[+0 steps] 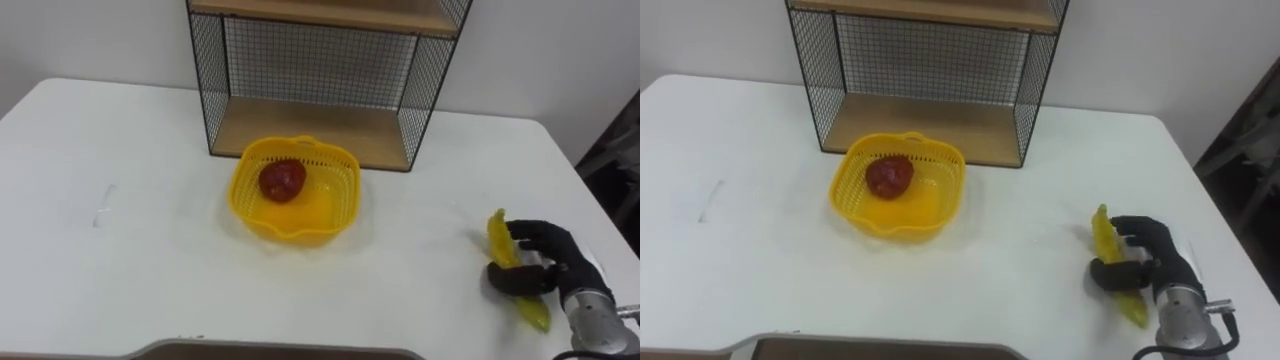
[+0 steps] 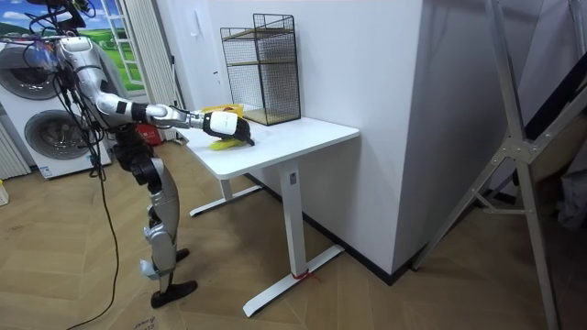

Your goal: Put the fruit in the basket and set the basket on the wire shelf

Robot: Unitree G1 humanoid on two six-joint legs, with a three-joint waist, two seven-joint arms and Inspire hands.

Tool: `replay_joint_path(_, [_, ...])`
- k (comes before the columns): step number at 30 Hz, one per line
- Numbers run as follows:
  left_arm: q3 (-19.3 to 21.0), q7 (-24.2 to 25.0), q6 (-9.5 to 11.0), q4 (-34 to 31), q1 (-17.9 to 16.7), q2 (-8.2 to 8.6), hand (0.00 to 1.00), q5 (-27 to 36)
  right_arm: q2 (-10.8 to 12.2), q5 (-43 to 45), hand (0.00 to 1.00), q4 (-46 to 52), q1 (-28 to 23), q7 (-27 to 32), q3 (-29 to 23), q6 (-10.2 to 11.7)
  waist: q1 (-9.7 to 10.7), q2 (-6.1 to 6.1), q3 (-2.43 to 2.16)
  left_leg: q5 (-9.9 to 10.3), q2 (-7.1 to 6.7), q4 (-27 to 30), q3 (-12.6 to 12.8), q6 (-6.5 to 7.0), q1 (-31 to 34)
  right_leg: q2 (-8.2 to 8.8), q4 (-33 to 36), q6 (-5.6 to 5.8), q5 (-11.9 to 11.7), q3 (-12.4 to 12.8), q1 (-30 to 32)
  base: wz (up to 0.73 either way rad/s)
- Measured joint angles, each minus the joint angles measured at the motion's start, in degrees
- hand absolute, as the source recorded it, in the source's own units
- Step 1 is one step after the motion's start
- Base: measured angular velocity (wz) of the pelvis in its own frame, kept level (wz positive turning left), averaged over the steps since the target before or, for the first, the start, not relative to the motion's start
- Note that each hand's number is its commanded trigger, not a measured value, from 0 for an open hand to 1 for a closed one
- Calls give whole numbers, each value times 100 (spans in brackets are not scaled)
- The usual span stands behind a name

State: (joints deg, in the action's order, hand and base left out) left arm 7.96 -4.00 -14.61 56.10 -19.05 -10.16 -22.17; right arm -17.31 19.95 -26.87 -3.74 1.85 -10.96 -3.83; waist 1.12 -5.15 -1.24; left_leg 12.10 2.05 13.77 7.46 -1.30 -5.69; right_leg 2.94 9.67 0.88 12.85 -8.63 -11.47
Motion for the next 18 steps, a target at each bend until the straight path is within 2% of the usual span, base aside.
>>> replay_joint_path(3, [-1,-40,-11,-2,24,0,0,0,-69,342,100,-17,25,61,18,-31,-7,-1,1,1,7,-4,-8,-2,-1,-6,-3,0,0,-5,0,1])
replay_joint_path(11, [-17,-37,12,-108,70,2,0,0,-67,699,100,18,66,95,7,-149,-27,-10,6,4,19,-12,-1,-5,9,-15,21,-6,-5,7,29,0])
replay_joint_path(18, [-38,-13,17,-102,97,2,0,10,43,689,100,131,82,112,-27,-252,-21,6,12,43,21,-2,17,0,17,-15,21,-6,-6,66,44,-4])
